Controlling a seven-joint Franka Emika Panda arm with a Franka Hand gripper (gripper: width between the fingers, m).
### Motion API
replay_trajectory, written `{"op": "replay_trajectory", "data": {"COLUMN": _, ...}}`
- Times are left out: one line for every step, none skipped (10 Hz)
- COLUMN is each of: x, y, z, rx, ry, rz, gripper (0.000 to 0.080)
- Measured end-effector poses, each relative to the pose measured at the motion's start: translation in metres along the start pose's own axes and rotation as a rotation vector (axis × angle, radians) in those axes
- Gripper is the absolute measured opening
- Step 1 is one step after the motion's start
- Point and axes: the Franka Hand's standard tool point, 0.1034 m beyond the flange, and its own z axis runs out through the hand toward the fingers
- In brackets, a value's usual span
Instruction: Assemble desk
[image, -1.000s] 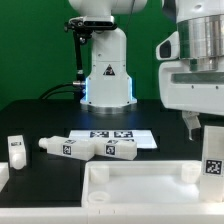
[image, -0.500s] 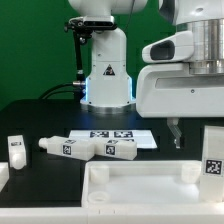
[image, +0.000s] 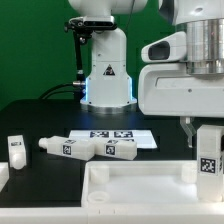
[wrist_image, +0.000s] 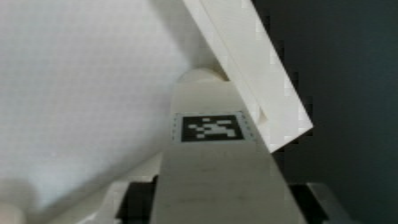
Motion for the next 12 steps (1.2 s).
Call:
{"op": "replay_trajectory", "data": {"x": -0.0017, "y": -0.0009, "z": -0.0008, "rx": -0.008, "ry": -0.009, "rz": 0.170, "gripper": 0.0284}}
{"op": "replay_trajectory", "data": {"x": -0.0033, "y": -0.0009, "z": -0.0005, "rx": -0.010, "ry": -0.011, "rz": 0.344, "gripper": 0.0284}}
{"op": "replay_trajectory", "data": {"x": -0.0050, "y": -0.0014, "z": -0.0001, "rx": -0.007, "ry": -0.017, "rz": 0.570, "gripper": 0.0284}}
{"op": "replay_trajectory", "data": {"x": -0.0024, "y": -0.0009, "z": -0.0016, "rx": 0.002, "ry": -0.038, "rz": 0.726, "gripper": 0.0284}}
{"op": "replay_trajectory", "data": {"x": 0.0013, "y": 0.0001, "z": -0.0031, "rx": 0.007, "ry": -0.051, "rz": 0.816, "gripper": 0.0284}}
{"op": "replay_trajectory", "data": {"x": -0.0018, "y": -0.0014, "z": -0.0017, "rx": 0.003, "ry": -0.052, "rz": 0.850, "gripper": 0.0284}}
{"op": "replay_trajectory", "data": {"x": -0.0025, "y": -0.0019, "z": -0.0014, "rx": 0.002, "ry": -0.052, "rz": 0.878, "gripper": 0.0284}}
{"op": "replay_trajectory", "data": {"x": -0.0027, "y": -0.0021, "z": -0.0014, "rx": 0.001, "ry": -0.054, "rz": 0.957, "gripper": 0.0284}}
{"op": "replay_trajectory", "data": {"x": -0.0030, "y": -0.0024, "z": -0.0014, "rx": -0.001, "ry": -0.054, "rz": 1.026, "gripper": 0.0284}}
{"op": "replay_trajectory", "data": {"x": -0.0035, "y": -0.0027, "z": -0.0010, "rx": -0.003, "ry": -0.055, "rz": 1.086, "gripper": 0.0284}}
{"op": "replay_trajectory", "data": {"x": -0.0025, "y": -0.0047, "z": 0.0013, "rx": 0.013, "ry": -0.050, "rz": 1.184, "gripper": 0.0284}}
{"op": "replay_trajectory", "data": {"x": 0.0005, "y": -0.0064, "z": 0.0008, "rx": 0.031, "ry": -0.035, "rz": 1.255, "gripper": 0.0284}}
